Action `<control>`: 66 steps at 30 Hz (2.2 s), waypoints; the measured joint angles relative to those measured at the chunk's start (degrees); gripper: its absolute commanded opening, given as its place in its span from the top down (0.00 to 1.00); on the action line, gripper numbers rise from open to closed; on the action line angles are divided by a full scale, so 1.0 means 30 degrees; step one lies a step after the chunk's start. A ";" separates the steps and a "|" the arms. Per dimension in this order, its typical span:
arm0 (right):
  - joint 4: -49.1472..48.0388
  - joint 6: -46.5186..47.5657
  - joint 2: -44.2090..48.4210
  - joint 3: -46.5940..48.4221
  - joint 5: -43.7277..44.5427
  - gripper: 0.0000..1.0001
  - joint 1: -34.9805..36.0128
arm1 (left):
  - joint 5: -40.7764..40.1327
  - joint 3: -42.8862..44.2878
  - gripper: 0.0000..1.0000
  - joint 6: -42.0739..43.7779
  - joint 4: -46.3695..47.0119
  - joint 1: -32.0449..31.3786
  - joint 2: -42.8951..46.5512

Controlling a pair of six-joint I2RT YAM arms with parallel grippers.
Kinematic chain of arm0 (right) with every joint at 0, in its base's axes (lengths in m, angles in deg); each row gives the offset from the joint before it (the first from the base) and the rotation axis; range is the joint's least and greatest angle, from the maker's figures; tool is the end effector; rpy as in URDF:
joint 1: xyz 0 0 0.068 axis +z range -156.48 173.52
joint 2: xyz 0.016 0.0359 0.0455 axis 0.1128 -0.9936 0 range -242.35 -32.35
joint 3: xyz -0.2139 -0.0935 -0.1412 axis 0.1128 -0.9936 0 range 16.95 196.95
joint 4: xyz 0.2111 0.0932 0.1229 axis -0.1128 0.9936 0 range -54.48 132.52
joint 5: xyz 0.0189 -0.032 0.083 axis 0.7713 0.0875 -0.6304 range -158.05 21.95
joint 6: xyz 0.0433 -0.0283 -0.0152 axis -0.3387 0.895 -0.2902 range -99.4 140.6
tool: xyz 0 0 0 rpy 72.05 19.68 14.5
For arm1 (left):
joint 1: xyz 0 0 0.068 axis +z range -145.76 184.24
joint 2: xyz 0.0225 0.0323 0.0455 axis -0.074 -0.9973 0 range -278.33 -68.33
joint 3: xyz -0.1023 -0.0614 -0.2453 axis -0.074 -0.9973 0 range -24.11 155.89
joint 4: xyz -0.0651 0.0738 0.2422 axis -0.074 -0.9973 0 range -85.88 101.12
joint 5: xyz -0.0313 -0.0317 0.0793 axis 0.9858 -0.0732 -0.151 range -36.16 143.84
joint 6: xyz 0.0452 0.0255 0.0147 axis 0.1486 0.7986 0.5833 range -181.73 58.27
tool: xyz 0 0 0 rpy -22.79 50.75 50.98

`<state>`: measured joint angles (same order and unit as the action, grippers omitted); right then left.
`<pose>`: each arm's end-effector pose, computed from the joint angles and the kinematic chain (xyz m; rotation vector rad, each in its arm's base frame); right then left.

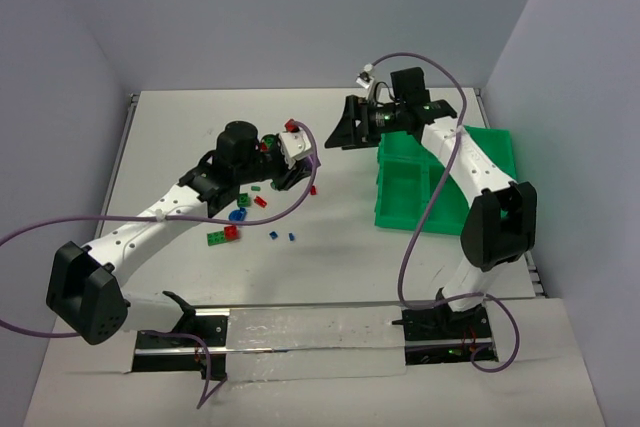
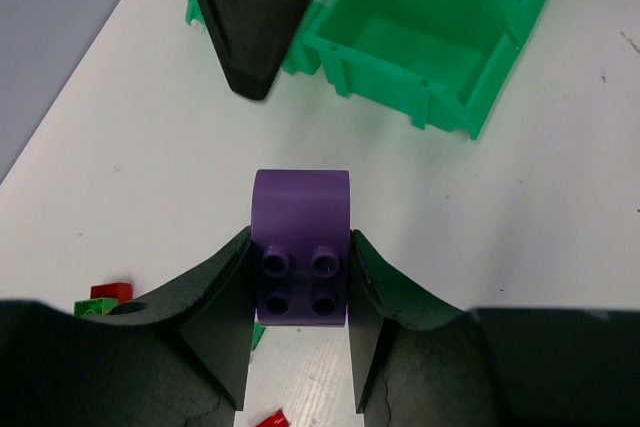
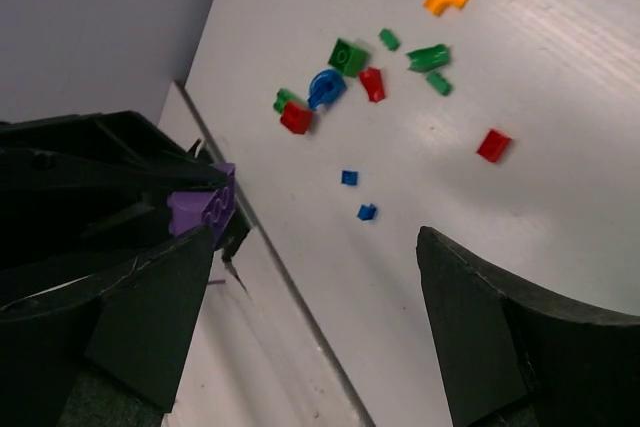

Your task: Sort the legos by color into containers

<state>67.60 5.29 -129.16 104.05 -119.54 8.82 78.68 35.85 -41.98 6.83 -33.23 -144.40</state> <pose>0.3540 0.1257 0.3294 -0.4827 2.2384 1.3054 0.2355 -0.1995 0.3223 1.1772 1.5447 -0.6234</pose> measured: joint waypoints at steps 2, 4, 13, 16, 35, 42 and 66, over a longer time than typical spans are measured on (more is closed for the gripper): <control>-0.0262 -0.0218 0.0013 -0.0054 -0.0435 0.12 0.0615 | 0.0000 -0.0005 1.00 -0.0007 0.0113 -0.0011 0.0000; -0.0702 -0.0426 0.0015 -0.0102 -0.0804 0.13 0.1150 | 0.0001 -0.0007 1.00 -0.0007 0.0188 -0.0071 0.0000; -0.1842 -0.1032 0.0007 -0.1089 -0.1633 0.29 0.2397 | 0.0007 -0.0015 1.00 -0.0007 0.0220 -0.0376 0.0000; -0.1891 -0.1002 0.0007 -0.1093 -0.1652 0.41 0.2674 | 0.0006 -0.0015 1.00 -0.0009 0.0227 -0.0435 0.0000; -0.3184 -0.2313 0.0007 -0.2417 -0.3427 1.00 0.1995 | -0.1002 0.0097 0.01 -0.0637 0.0173 -0.0650 -0.0924; -0.2361 -0.1480 0.0007 -0.2334 -0.3786 1.00 -0.1310 | -0.1328 0.0304 0.01 -0.1444 -0.0304 0.0024 -0.1166; 0.3599 0.7114 -0.5974 0.5294 0.8097 1.00 -1.0722 | -0.3570 0.5642 0.01 -0.6694 -0.4436 0.5125 -0.5581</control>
<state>78.40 26.63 -147.08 119.93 -95.24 -23.35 67.97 52.78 -62.07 -6.48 -17.85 -161.15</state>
